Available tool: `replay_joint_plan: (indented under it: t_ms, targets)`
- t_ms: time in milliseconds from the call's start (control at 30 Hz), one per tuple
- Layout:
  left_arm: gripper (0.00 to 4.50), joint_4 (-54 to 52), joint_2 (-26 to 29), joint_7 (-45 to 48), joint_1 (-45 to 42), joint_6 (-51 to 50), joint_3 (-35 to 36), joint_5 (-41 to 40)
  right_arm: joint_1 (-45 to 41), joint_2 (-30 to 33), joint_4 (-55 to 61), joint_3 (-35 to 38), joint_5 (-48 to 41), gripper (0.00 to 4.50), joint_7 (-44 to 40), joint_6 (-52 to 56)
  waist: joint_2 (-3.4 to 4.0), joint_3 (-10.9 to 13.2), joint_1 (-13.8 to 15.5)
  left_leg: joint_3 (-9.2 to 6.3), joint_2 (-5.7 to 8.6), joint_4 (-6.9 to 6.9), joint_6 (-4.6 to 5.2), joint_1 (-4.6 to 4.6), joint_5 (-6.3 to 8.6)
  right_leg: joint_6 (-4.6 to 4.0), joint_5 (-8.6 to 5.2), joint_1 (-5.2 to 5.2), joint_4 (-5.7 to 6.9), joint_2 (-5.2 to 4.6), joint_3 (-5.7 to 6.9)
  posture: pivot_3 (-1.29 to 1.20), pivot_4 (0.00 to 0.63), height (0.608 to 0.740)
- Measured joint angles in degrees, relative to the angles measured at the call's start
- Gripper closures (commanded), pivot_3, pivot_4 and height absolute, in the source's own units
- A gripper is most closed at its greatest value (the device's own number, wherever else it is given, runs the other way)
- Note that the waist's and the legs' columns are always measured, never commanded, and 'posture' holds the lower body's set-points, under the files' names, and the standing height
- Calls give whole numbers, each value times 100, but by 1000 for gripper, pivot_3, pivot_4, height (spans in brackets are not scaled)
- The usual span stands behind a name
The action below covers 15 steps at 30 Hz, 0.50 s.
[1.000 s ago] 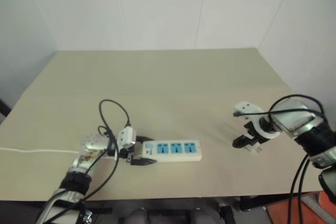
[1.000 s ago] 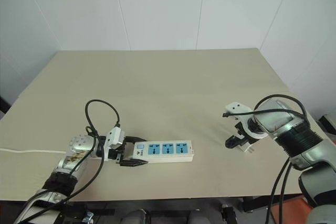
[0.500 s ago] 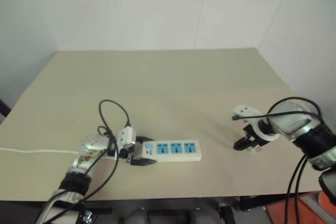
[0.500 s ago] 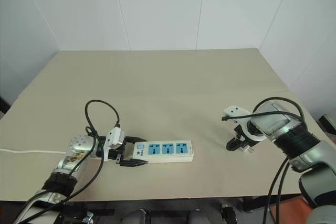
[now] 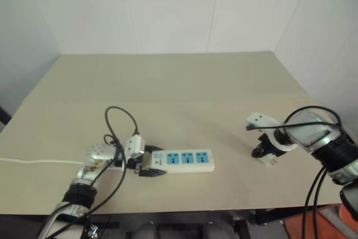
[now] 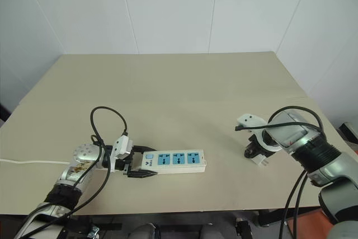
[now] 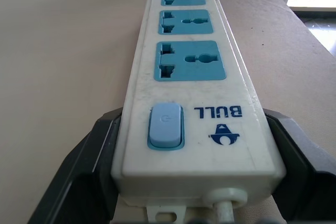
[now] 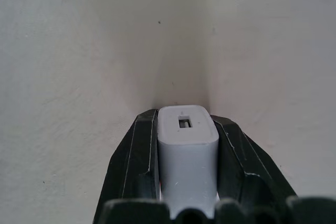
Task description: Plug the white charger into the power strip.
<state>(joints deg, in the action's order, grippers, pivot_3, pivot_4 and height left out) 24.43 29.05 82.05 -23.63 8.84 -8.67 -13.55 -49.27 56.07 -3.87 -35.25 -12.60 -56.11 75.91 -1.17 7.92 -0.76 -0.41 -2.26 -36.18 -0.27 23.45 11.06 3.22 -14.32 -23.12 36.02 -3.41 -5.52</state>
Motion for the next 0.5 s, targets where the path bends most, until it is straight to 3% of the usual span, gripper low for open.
replay_joint_plan:
  t_ms: [300, 400, 500]
  targets:
    - [1199, 9, 33, 31, -34, 8, -27, -6, 861, -1478, 506, 3198, -803, 3339, 806, -2080, -2, -1, 2, -7, 0, 2, 1, -5, 0, 3, 1, 10, 3, 5, 2, 0, 150, 740]
    - [1199, 12, 35, 47, -39, 8, -26, -7, 1247, -2089, 899, 3844, -976, 3339, 1148, -2741, -4, -2, 2, -8, -1, 4, 2, -6, 1, 2, 1, 11, 4, 6, 3, 0, 150, 740]
    - [1199, 22, 35, 44, -42, 12, -26, -4, 1494, -2523, 1086, 4029, -1131, 3339, 1352, -3193, -3, -2, -8, -7, 1, 1, 2, -7, 0, 2, 1, 10, 8, 5, 0, 0, 150, 740]
